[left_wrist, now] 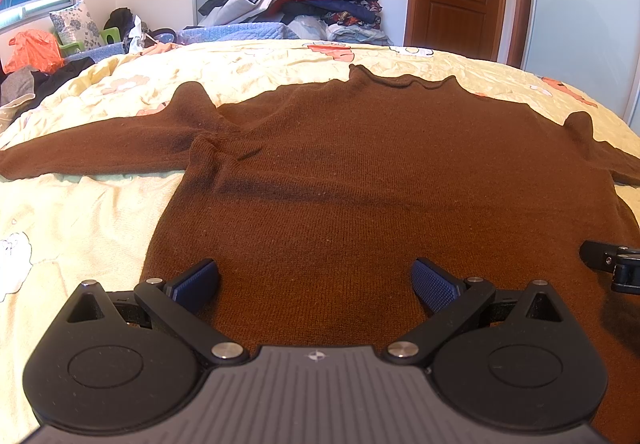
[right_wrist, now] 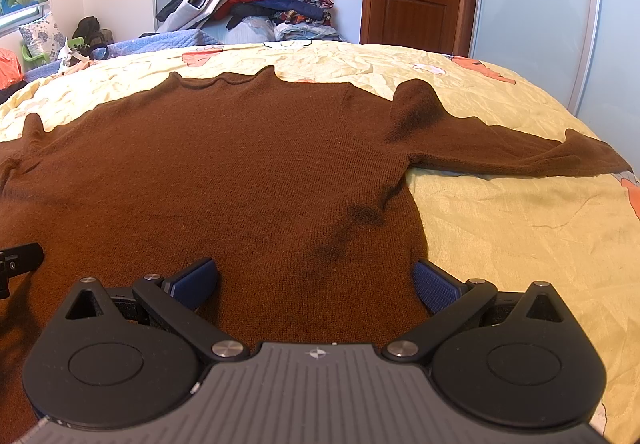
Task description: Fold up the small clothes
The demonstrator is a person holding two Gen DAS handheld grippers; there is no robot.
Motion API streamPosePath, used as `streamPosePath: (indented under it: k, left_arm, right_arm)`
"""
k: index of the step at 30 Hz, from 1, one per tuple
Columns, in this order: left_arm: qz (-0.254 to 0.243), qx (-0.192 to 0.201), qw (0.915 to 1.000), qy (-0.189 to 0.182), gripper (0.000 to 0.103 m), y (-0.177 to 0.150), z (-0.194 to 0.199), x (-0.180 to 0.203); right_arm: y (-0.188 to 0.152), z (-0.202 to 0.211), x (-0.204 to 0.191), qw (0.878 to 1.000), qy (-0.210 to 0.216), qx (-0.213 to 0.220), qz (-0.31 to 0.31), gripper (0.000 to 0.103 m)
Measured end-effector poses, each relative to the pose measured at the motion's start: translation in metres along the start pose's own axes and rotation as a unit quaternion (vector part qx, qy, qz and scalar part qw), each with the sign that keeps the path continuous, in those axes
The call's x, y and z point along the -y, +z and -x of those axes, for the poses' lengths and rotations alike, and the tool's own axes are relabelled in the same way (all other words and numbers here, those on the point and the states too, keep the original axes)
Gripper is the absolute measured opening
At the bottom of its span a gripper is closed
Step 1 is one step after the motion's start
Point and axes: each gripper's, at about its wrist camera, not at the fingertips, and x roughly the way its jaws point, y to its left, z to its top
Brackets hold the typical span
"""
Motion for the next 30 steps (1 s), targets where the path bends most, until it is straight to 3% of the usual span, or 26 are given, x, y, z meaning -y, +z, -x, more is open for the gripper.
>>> streamPosePath:
  k: [25, 27, 30]
  left_arm:
    - [0.001, 0.0, 1.0, 0.0, 0.103, 0.0, 0.0, -0.001]
    - [0.0, 0.0, 1.0, 0.0, 0.103, 0.0, 0.0, -0.001]
    - [0.001, 0.0, 1.0, -0.001, 0.103, 0.0, 0.0, -0.001]
  right_arm:
    - [0.0, 0.0, 0.0, 1.0, 0.0, -0.001, 0.0, 0.103]
    - [0.003, 0.004, 0.006, 1.0, 0.018, -0.011, 0.001, 0.103]
    - [0.015, 0.012, 0.04, 0.995, 0.071, -0.002, -0.067, 0.103]
